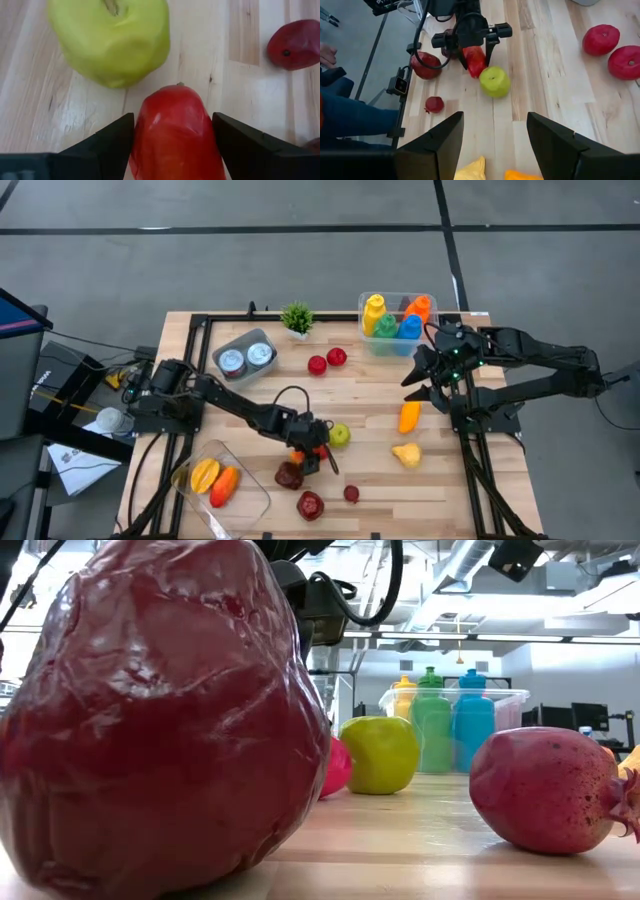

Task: Pick & Place Food Item
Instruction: Put the orange mango into the bottom transparent bin

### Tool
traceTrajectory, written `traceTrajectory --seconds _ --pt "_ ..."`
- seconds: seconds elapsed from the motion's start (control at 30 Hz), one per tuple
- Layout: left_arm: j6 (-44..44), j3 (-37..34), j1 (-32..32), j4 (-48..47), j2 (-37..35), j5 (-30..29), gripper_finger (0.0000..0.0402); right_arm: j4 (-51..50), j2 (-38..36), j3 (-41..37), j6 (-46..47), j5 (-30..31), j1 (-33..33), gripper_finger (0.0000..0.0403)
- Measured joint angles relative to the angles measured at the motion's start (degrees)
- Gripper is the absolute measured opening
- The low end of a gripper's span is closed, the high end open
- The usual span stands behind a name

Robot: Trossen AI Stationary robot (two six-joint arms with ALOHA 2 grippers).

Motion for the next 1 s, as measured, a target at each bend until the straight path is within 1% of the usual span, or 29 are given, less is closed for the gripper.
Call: traceTrajectory --seconds 0.07,0.17,0.23,0.33,0.4,0.47,0.53,0.63,0.67,0.7,0.8,0.9,1.0 --pt "-0.12 0.02 0.41 -0.64 -0.05 0.24 0.0248 0.00 0.00 0.00 -0.03 0.00 0.00 0.0211" --pt "-1.21 0.09 0.93 -2.15 -0.16 1.65 0.0221 0.22 -0.01 0.00 -0.28 -0.02 0.00 0.0211" --pt "-2.48 0.09 1.40 -2.82 -0.16 3.38 0.0203 2.98 -0.11 0.00 -0.24 -0.19 0.03 0.0210" --pt "-3.24 0.04 1.93 -3.53 -0.53 4.06 0.0198 7.02 -2.53 1.16 -1.74 -1.40 0.36 0.0198" --pt "-3.10 -0.15 2.46 -4.78 -1.14 3.83 0.0198 10.92 -5.38 2.65 -4.47 -1.55 0.34 0.0178" --pt "-2.86 -0.21 3.29 -5.90 -1.96 3.91 0.0198 14.77 -9.61 3.22 -7.19 -1.55 -0.07 0.0146" --pt "-2.52 -0.42 4.39 -7.62 -3.26 3.57 0.0198 18.66 -13.81 3.40 -10.74 -1.46 -0.85 0.0103" --pt "-2.53 -0.36 6.15 -8.67 -5.83 3.47 0.0198 18.62 -22.48 2.04 -15.90 0.24 -2.08 0.0029" --pt "-2.71 -0.37 6.71 -8.73 -6.93 3.50 0.0198 18.73 -25.54 1.22 -16.66 1.26 -2.36 0.0015" --pt "-2.88 -0.34 7.24 -8.21 -8.09 3.42 0.0198 18.77 -28.48 0.24 -16.71 2.40 -2.58 0.0010" --pt "-2.91 -0.28 8.72 -8.63 -12.65 2.35 0.0198 20.21 -35.83 -3.71 -12.20 6.32 -3.07 0.0028" --pt "-2.93 -0.26 10.02 -8.62 -18.20 0.48 0.0203 24.50 -43.00 -8.91 -9.63 6.31 -3.13 0.0038" --pt "-2.83 -0.26 11.21 -7.26 -24.38 -0.69 0.0210 27.53 -50.75 -15.52 -9.52 6.07 -3.14 0.0029"
